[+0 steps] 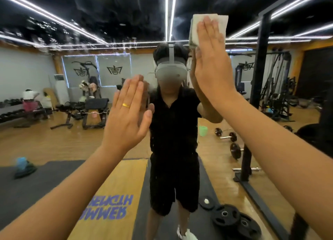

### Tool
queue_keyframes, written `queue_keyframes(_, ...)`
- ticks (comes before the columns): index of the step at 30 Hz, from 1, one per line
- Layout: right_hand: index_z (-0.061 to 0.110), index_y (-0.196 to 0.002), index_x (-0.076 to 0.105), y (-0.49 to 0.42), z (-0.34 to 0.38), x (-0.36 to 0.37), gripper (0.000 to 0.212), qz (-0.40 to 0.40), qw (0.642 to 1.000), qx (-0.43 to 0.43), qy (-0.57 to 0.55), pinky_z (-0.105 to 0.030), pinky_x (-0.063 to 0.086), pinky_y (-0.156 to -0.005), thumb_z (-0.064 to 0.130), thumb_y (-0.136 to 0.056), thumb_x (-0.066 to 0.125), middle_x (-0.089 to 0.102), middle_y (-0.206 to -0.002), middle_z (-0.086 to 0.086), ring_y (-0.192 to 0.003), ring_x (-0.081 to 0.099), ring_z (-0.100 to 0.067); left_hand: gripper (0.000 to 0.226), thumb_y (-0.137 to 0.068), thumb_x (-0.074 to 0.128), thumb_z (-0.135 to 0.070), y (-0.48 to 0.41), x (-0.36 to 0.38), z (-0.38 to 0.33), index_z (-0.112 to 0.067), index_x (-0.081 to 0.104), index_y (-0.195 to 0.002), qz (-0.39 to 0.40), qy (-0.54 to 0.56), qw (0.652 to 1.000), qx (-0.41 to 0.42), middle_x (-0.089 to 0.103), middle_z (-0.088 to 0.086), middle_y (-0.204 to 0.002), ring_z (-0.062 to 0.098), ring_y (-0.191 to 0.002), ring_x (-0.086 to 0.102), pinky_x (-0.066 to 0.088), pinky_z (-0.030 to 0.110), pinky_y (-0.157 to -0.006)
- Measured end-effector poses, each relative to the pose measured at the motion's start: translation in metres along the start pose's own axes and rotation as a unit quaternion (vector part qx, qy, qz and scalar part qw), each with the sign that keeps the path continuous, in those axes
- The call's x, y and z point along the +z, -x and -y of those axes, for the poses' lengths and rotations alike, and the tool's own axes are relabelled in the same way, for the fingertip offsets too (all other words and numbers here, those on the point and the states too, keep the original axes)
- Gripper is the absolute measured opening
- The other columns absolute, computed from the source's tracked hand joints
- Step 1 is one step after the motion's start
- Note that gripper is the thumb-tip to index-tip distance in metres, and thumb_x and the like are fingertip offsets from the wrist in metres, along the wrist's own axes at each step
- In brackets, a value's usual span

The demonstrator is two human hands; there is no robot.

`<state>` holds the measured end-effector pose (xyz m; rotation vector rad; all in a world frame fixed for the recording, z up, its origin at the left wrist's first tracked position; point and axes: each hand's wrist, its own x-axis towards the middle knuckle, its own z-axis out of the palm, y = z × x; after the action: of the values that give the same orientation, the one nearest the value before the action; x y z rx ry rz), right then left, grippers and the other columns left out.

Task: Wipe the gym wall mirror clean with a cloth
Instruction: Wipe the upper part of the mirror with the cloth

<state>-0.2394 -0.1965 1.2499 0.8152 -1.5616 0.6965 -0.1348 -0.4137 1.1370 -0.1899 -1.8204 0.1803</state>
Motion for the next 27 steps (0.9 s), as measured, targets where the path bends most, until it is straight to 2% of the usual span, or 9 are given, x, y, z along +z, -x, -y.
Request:
queue_keyframes(4, 0.002, -0.160, 0.024, 0.003, 0.015, 0.009, 0.055, -0.016, 1.000, 0.023, -0.010, -0.037, 0.000, -0.128, -0.002, -0.106, 0.035, 0.020, -0.169, -0.016, -0.158, 0.012, -0.030, 0.070, -0.106, 0.039, -0.038, 0.018, -0.008, 0.038, -0.001, 0.020, -0.162, 0.029, -0.082, 0.996, -0.003, 0.015, 0.016, -0.171, 0.030, -0.160, 0.011, 0.012, 0.051, -0.129)
queue_keyframes(7, 0.006, -0.161, 0.022, -0.004, 0.039, 0.025, 0.059, -0.018, 1.000, 0.017, -0.009, -0.033, -0.006, -0.127, -0.003, -0.105, 0.039, 0.018, -0.170, -0.013, -0.159, 0.009, -0.027, 0.070, -0.107, 0.035, -0.039, 0.023, 0.002, 0.046, -0.002, 0.018, -0.163, 0.016, -0.109, 0.994, -0.001, 0.014, 0.018, -0.171, 0.032, -0.159, 0.012, 0.015, 0.057, -0.127)
queue_keyframes(11, 0.006, -0.162, 0.014, -0.008, 0.073, 0.044, 0.070, 0.054, 0.993, -0.099, 0.044, -0.034, -0.012, -0.123, -0.006, -0.100, 0.043, 0.012, -0.171, -0.014, -0.159, 0.005, -0.027, 0.069, -0.107, 0.034, -0.039, 0.025, 0.010, 0.045, -0.002, 0.019, -0.163, -0.010, -0.109, 0.994, 0.005, 0.016, 0.017, -0.171, 0.031, -0.159, 0.013, 0.015, 0.056, -0.127)
queue_keyframes(14, 0.005, -0.161, 0.021, -0.003, 0.065, 0.041, 0.069, 0.106, 0.975, -0.191, 0.049, -0.035, -0.004, -0.125, -0.004, -0.099, 0.050, 0.019, -0.170, -0.014, -0.158, 0.012, -0.028, 0.068, -0.107, 0.033, -0.039, 0.026, 0.009, 0.047, -0.001, 0.020, -0.163, -0.010, -0.111, 0.994, 0.007, 0.015, 0.017, -0.171, 0.031, -0.159, 0.014, 0.015, 0.056, -0.127)
queue_keyframes(17, 0.007, -0.161, 0.025, 0.008, 0.031, 0.017, 0.068, 0.162, 0.962, -0.215, 0.046, -0.035, 0.000, -0.126, -0.003, -0.099, 0.054, 0.022, -0.169, -0.011, -0.157, 0.011, -0.021, 0.068, -0.108, 0.032, -0.040, 0.026, 0.011, 0.047, -0.002, 0.020, -0.162, -0.013, -0.114, 0.993, 0.008, 0.015, 0.016, -0.171, 0.031, -0.159, 0.015, 0.013, 0.055, -0.128)
queue_keyframes(20, 0.011, -0.161, 0.028, 0.020, 0.001, -0.005, 0.069, 0.168, 0.965, -0.190, 0.062, -0.034, 0.004, -0.125, -0.001, -0.099, 0.057, 0.024, -0.169, -0.007, -0.157, 0.011, -0.018, 0.067, -0.108, 0.032, -0.040, 0.026, 0.012, 0.047, -0.002, 0.021, -0.162, -0.016, -0.114, 0.993, 0.008, 0.017, 0.017, -0.170, 0.032, -0.159, 0.016, 0.012, 0.054, -0.128)
queue_keyframes(24, 0.008, -0.160, 0.031, 0.011, 0.015, 0.007, 0.064, 0.066, 0.994, -0.082, 0.035, -0.046, 0.021, -0.128, -0.002, -0.102, 0.054, 0.026, -0.168, -0.009, -0.157, 0.016, -0.024, 0.067, -0.108, 0.031, -0.041, 0.026, 0.012, 0.046, -0.001, 0.021, -0.162, -0.014, -0.115, 0.993, 0.005, 0.018, 0.018, -0.170, 0.033, -0.158, 0.017, 0.015, 0.056, -0.127)
queue_keyframes(25, 0.007, -0.160, 0.031, 0.006, 0.026, 0.013, 0.063, 0.050, 0.997, -0.059, 0.010, -0.049, 0.021, -0.128, -0.003, -0.102, 0.053, 0.025, -0.169, -0.010, -0.158, 0.015, -0.025, 0.067, -0.108, 0.031, -0.040, 0.026, 0.012, 0.046, -0.001, 0.021, -0.162, -0.013, -0.115, 0.993, 0.005, 0.018, 0.018, -0.170, 0.032, -0.158, 0.017, 0.016, 0.056, -0.127)
queue_keyframes(27, 0.007, -0.159, 0.029, -0.001, 0.044, 0.024, 0.063, 0.041, 0.998, -0.039, -0.020, -0.044, 0.007, -0.130, -0.004, -0.101, 0.052, 0.024, -0.169, -0.011, -0.158, 0.013, -0.028, 0.068, -0.108, 0.033, -0.040, 0.025, 0.012, 0.047, -0.001, 0.021, -0.162, -0.014, -0.114, 0.993, 0.005, 0.018, 0.017, -0.170, 0.032, -0.158, 0.017, 0.015, 0.056, -0.127)
